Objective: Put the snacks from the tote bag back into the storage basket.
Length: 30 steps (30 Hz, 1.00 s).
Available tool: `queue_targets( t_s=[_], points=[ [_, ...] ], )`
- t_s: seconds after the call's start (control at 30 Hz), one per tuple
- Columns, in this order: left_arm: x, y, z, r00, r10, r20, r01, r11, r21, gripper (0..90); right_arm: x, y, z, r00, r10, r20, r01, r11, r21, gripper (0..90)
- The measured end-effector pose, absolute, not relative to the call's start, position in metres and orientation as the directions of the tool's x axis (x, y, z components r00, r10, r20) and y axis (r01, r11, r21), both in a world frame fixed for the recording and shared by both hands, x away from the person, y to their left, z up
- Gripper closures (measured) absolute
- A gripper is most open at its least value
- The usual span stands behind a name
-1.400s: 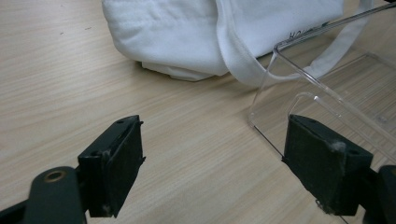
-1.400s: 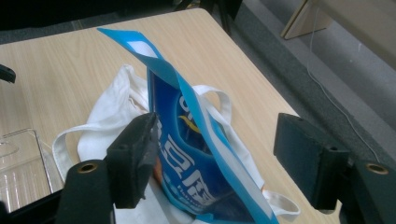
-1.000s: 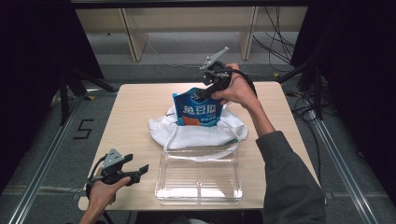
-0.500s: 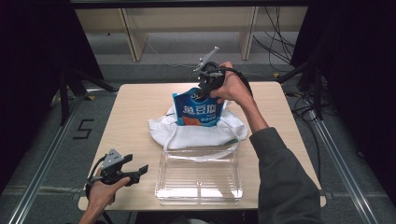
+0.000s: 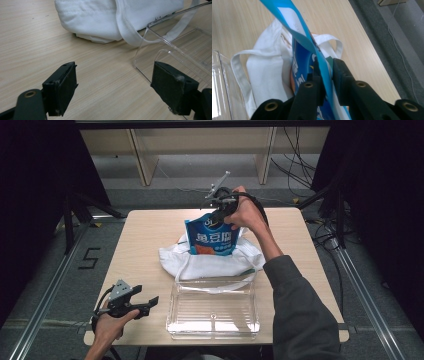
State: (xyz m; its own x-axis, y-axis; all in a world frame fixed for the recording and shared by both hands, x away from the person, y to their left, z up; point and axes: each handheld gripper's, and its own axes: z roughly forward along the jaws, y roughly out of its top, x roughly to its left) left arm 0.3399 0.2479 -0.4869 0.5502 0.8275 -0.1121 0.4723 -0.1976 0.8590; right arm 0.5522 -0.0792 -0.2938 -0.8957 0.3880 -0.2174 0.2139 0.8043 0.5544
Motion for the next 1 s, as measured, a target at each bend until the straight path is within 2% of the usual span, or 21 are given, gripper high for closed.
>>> queue_targets(
  t_s=[0.23,0.47,0.77,1.0],
  points=[
    [0.341,0.248,-0.487,0.550,0.828,-0.111,0.470,-0.197,0.860,19.8,0.553,-0.076,-0.291,-0.902,0.352,-0.252,0.183,0.838,0.515,90.0],
    [0.341,0.248,-0.488,0.549,0.830,-0.099,0.470,-0.209,0.858,19.8,0.553,-0.073,-0.288,-0.907,0.314,-0.279,0.150,0.863,0.483,90.0],
    [0.341,0.248,-0.489,0.542,0.832,-0.120,0.481,-0.190,0.856,19.8,0.551,-0.073,-0.283,-0.912,0.290,-0.291,0.123,0.868,0.481,90.0],
    [0.341,0.248,-0.488,0.552,0.828,-0.100,0.467,-0.207,0.860,19.8,0.547,-0.070,-0.273,-0.912,0.277,-0.303,0.103,0.869,0.484,90.0]
  ],
)
